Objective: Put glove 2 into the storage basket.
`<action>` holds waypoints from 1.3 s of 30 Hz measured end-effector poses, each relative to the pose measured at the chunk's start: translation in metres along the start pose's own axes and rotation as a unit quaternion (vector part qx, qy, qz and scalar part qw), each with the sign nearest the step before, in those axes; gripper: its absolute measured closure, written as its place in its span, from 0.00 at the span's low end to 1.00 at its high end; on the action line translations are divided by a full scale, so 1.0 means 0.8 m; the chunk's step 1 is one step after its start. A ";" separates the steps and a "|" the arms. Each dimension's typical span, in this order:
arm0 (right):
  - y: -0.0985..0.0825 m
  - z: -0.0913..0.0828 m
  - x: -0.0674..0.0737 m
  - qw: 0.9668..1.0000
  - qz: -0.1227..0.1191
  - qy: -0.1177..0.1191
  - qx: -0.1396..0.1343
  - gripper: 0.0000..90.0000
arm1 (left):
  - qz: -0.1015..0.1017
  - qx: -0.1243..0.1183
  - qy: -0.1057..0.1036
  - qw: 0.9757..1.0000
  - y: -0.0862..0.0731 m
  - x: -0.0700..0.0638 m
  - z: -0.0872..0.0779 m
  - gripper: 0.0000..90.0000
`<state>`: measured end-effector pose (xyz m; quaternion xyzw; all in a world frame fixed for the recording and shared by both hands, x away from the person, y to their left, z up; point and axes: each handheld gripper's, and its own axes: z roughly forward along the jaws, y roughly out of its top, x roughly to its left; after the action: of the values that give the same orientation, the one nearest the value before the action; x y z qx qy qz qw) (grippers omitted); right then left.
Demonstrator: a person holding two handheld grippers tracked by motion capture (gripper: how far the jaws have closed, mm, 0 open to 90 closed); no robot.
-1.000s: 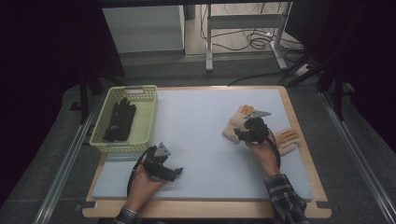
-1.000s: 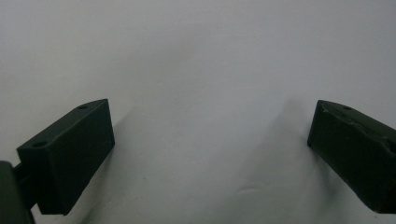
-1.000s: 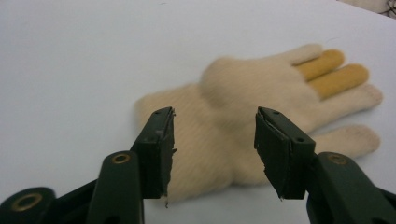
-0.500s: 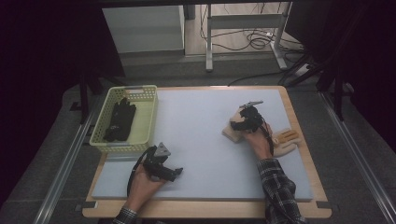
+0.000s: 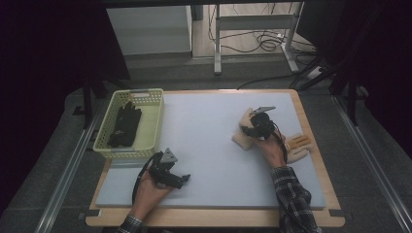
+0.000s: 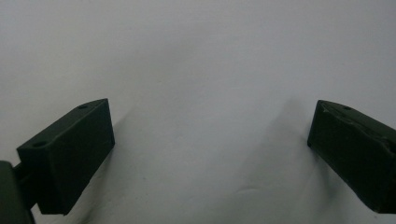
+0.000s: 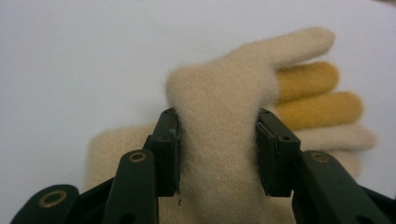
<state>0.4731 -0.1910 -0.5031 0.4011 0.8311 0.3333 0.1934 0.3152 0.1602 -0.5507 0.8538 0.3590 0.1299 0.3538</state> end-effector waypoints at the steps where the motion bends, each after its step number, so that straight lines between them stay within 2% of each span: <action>1: 0.001 -0.006 0.004 1.000 -0.003 0.007 -0.007 0.62 | 0.000 0.000 0.000 1.000 0.000 0.000 0.000 0.01; 4: 0.005 -0.029 0.021 0.999 -0.015 0.041 -0.022 0.61 | 0.000 0.000 0.000 1.000 0.000 0.000 0.000 0.01; 7: 0.005 -0.045 0.044 0.997 -0.037 0.058 -0.021 0.60 | 0.000 0.000 0.000 1.000 0.000 0.000 0.000 0.01; 9: 0.002 -0.054 0.065 0.995 -0.054 0.078 -0.020 0.60 | 0.001 0.000 0.000 1.000 0.000 0.000 0.000 0.01; 11: -0.001 -0.058 0.079 0.993 -0.058 0.103 -0.018 0.59 | 0.000 0.000 0.000 1.000 0.000 0.000 0.000 0.01; 14: -0.009 -0.058 0.106 0.988 -0.075 0.137 -0.011 0.59 | 0.000 0.000 0.000 1.000 0.000 0.000 0.000 0.01; 17: -0.019 -0.051 0.127 0.984 -0.093 0.151 -0.003 0.56 | 0.001 0.000 0.001 1.000 0.000 0.000 0.000 0.01; 19: -0.027 -0.042 0.138 0.983 -0.097 0.154 0.002 0.50 | 0.001 0.000 0.001 1.000 0.000 0.000 0.000 0.01; 21: -0.032 -0.037 0.141 0.983 -0.094 0.156 0.005 0.43 | 0.001 0.000 0.000 1.000 0.000 0.000 0.000 0.01; 24: -0.035 -0.035 0.140 0.983 -0.082 0.162 0.000 0.39 | 0.000 0.000 0.000 1.000 0.000 0.000 0.000 0.01; 28: -0.033 -0.046 0.131 0.985 -0.071 0.156 -0.012 0.37 | 0.001 0.000 0.000 1.000 0.000 0.000 0.000 0.01; 32: -0.037 -0.058 0.113 0.991 -0.056 0.122 -0.009 0.37 | 0.000 0.000 0.000 1.000 0.000 0.000 0.000 0.01; 34: -0.043 -0.063 0.098 0.994 -0.039 0.105 -0.006 0.38 | 0.000 0.000 0.000 1.000 0.000 0.000 0.000 0.01; 39: -0.058 -0.083 0.056 0.998 0.001 0.065 -0.004 0.43 | 0.000 0.000 0.000 1.000 0.000 0.000 0.000 0.01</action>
<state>0.3819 -0.2035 -0.4917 0.3790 0.8399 0.3623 0.1403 0.3152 0.1602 -0.5507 0.8539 0.3590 0.1299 0.3536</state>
